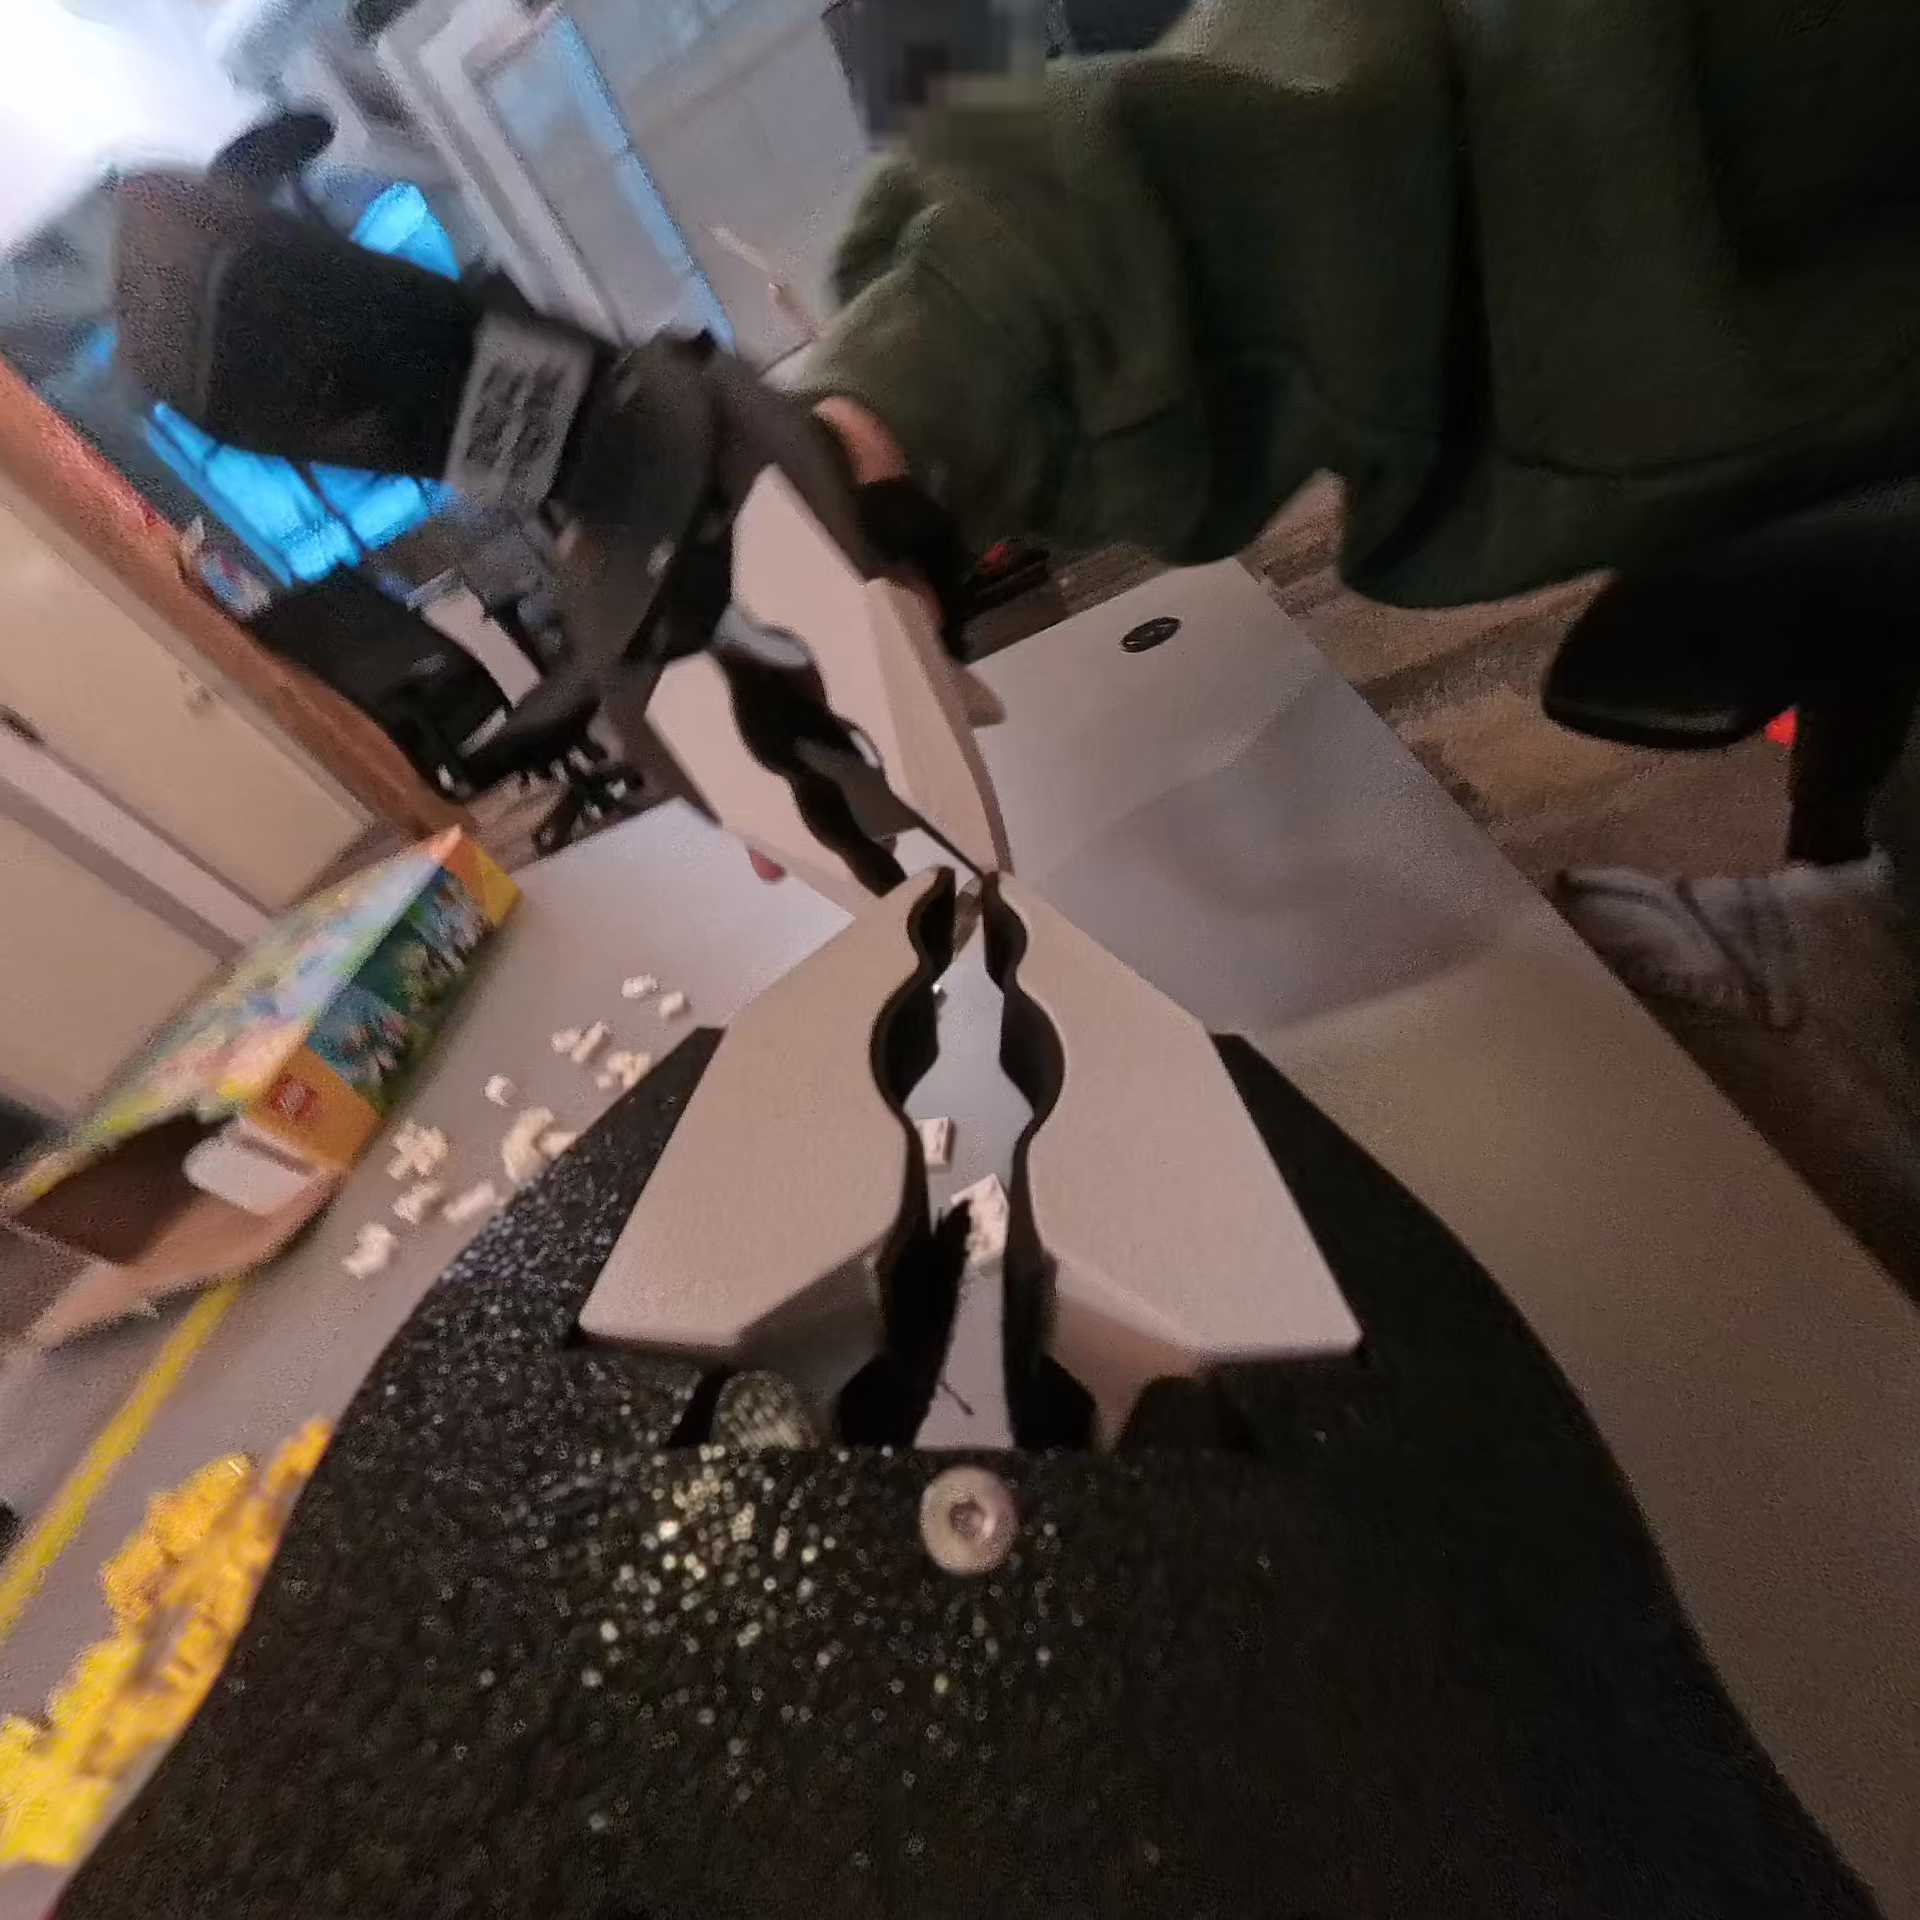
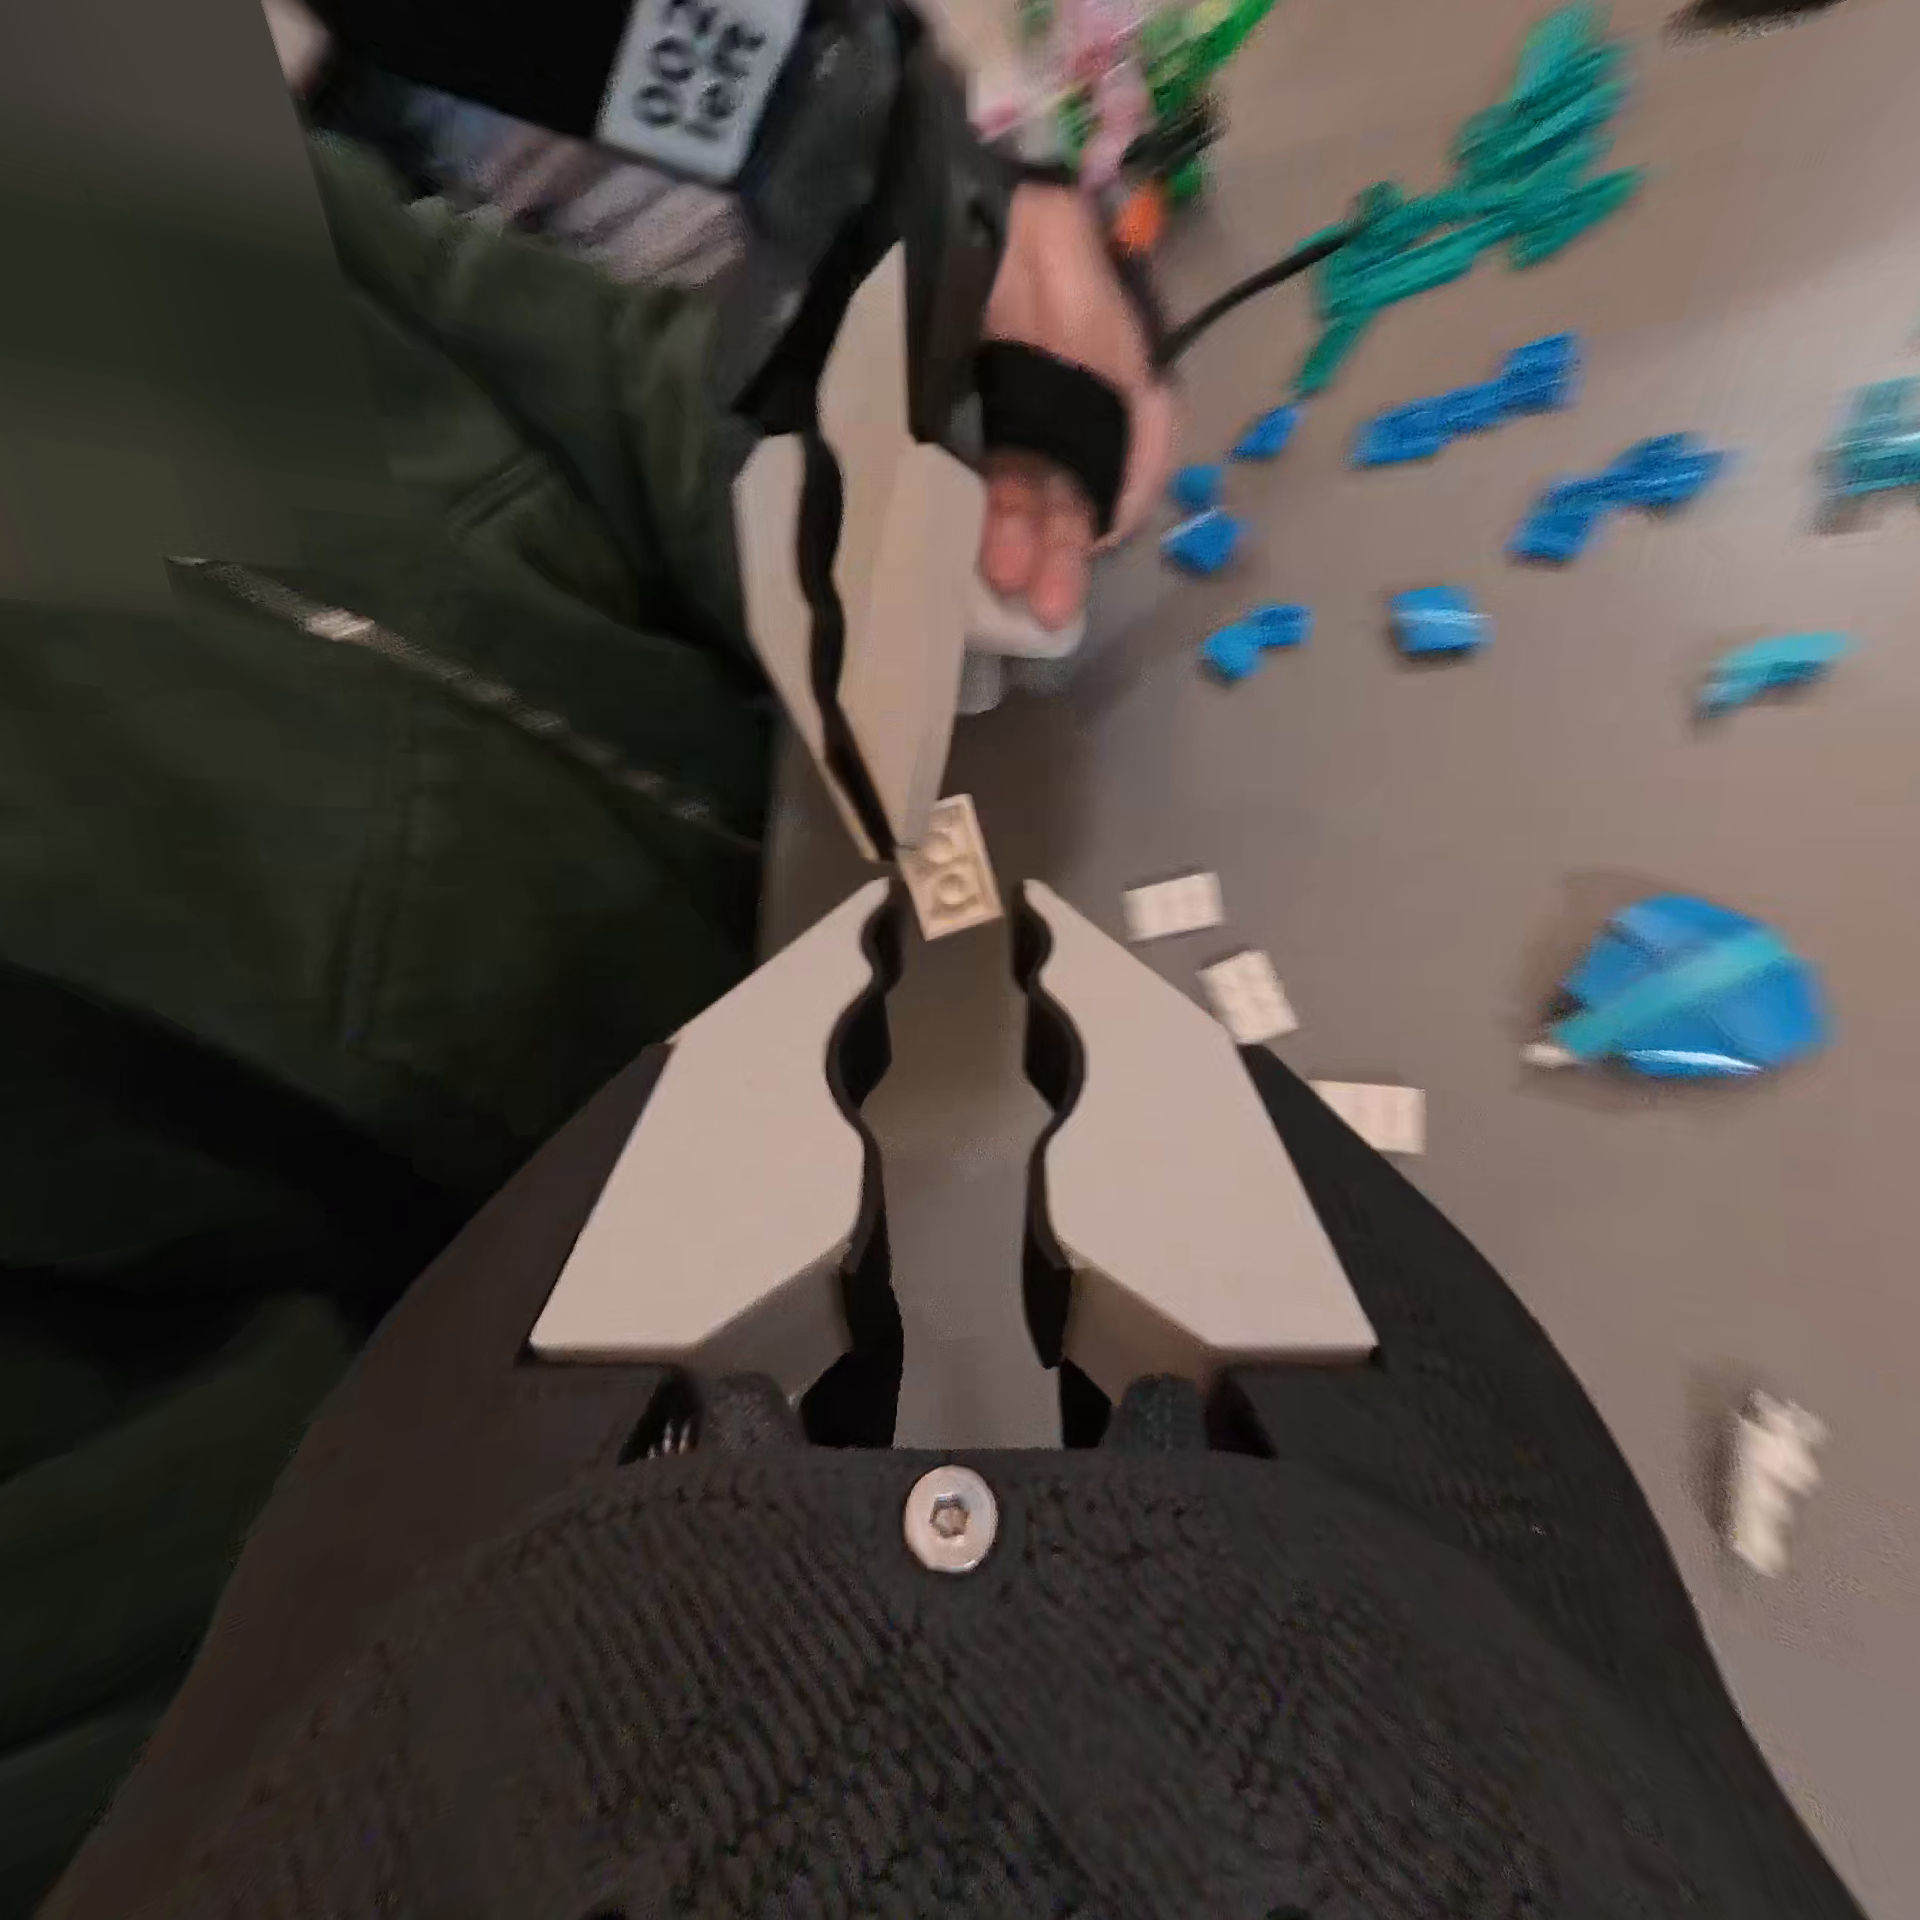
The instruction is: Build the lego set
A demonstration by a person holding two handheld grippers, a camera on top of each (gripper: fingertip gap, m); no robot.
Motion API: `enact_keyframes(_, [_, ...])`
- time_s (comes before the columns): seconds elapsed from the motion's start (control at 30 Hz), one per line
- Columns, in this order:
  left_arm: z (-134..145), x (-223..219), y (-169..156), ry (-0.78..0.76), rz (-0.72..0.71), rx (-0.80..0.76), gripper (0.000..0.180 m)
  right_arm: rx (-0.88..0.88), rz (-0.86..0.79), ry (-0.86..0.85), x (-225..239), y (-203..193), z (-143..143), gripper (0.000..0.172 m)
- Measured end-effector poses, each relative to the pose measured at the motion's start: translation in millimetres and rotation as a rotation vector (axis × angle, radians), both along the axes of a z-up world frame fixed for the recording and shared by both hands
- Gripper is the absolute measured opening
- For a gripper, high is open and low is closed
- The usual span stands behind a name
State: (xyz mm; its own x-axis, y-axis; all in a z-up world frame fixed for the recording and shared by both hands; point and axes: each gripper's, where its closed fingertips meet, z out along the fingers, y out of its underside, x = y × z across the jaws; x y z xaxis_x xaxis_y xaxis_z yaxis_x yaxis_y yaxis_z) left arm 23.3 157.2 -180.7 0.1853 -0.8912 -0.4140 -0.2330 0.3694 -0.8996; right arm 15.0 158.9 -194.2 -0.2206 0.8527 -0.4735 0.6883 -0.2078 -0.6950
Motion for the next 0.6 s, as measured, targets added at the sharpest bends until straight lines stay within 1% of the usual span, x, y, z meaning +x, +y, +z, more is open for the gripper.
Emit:
enact_keyframes(0.03, [2, -1, 6, -0.033, 0.028, -0.074, 0.002, 0.091, -0.085, 0.022, -2, 9, 1, 0.033])
enact_keyframes(0.07, [5, -3, 12, -0.082, 0.041, -0.17, 0.002, 0.227, -0.153, 0.059, -3, 18, 4, 0.038])
enact_keyframes(0.1, [9, -5, 15, -0.136, 0.033, -0.281, 0.002, 0.406, -0.203, 0.101, -2, 25, 9, 0.04])
enact_keyframes(0.17, [16, -10, 20, -0.256, -0.003, -0.509, 0.002, 0.83, -0.233, 0.145, 1, 27, 18, 0.037])
enact_keyframes(0.23, [18, -12, 21, -0.332, -0.052, -0.707, 0.001, 1.233, -0.214, 0.104, 2, 23, 23, 0.033])
enact_keyframes(0.27, [17, -12, 21, -0.355, -0.071, -0.794, 0.001, 1.375, -0.2, 0.063, 1, 19, 23, 0.031])
enact_keyframes(0.3, [18, -10, 18, -0.376, -0.108, -0.872, 0.001, 1.473, -0.184, 0.015, 1, 16, 21, 0.031])
enact_keyframes(0.37, [18, -6, 14, -0.413, -0.153, -0.973, 0.001, 1.585, -0.172, -0.05, -1, 11, 15, 0.028])
enact_keyframes(0.4, [17, -5, 13, -0.418, -0.163, -1.001, 0.001, 1.614, -0.188, -0.059, -1, 10, 15, 0.021])
enact_keyframes(0.43, [16, -3, 11, -0.421, -0.173, -1.029, 0.001, 1.633, -0.211, -0.067, 0, 9, 16, 0.017])
enact_keyframes(0.53, [18, -1, 8, -0.442, -0.211, -1.095, 0.001, 1.646, -0.274, -0.066, 3, 7, 18, 0.016])
enact_keyframes(0.6, [16, 2, 7, -0.441, -0.21, -1.096, 0.001, 1.625, -0.303, -0.065, 6, 5, 16, 0.016])
